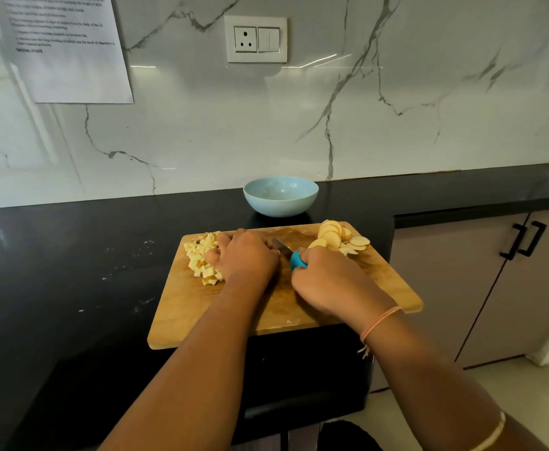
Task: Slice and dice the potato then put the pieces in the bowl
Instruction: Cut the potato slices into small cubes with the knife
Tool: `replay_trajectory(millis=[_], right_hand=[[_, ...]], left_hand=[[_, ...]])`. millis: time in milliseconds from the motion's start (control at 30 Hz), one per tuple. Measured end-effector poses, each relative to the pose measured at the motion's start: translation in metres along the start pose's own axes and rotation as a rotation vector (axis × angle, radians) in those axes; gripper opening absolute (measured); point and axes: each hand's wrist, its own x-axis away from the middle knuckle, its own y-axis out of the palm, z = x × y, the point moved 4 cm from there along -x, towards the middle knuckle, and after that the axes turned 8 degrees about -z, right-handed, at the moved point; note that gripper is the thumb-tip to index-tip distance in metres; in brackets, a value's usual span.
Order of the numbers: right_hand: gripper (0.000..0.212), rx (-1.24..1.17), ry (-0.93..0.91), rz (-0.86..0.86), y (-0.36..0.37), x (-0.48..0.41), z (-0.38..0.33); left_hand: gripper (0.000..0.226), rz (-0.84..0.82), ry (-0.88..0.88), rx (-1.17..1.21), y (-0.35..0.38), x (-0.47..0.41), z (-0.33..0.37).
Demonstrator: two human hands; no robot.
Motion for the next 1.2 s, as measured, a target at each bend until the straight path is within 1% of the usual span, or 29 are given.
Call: replay_trajectory(millis=[233, 400, 633, 733, 900, 1033, 1100, 1200], right_hand=[[0.049, -0.013, -0.038, 0.097, -0.005, 0.005, 0.008], [0.049, -0.002, -0.009, 0.048, 0.001, 0.004, 0.004], [0.039, 0.080, -0.006, 0.037, -0.001, 0.009, -0.010], [0.037, 0.073, -0.003, 0.018, -0.001, 0.011, -0.011], [0.036, 0.018, 0.002, -0.026, 0.000, 0.030, 0.000], [0.043, 0.007, -0.020, -0.014, 0.000, 0.051, 0.009], [0.045, -0.009, -0.033, 0.009, -0.001, 0.054, 0.013], [0.049, -0.085, -0.057, 0.058, -0.004, 0.054, 0.018]], left_hand=[[0.020, 0.019, 0.012, -0.028, 0.001, -0.002, 0.002], [0.022, 0.037, 0.022, -0.031, 0.001, -0.002, 0.001], [0.020, 0.074, 0.023, -0.022, 0.001, 0.001, 0.003], [0.019, 0.066, 0.017, -0.024, 0.001, 0.003, 0.003], [0.019, 0.057, 0.025, -0.042, 0.001, 0.006, 0.005], [0.019, 0.039, 0.034, -0.017, 0.001, 0.005, 0.005], [0.024, 0.050, 0.040, -0.021, 0.001, 0.006, 0.006], [0.044, 0.094, 0.067, -0.013, 0.000, 0.011, 0.011]])
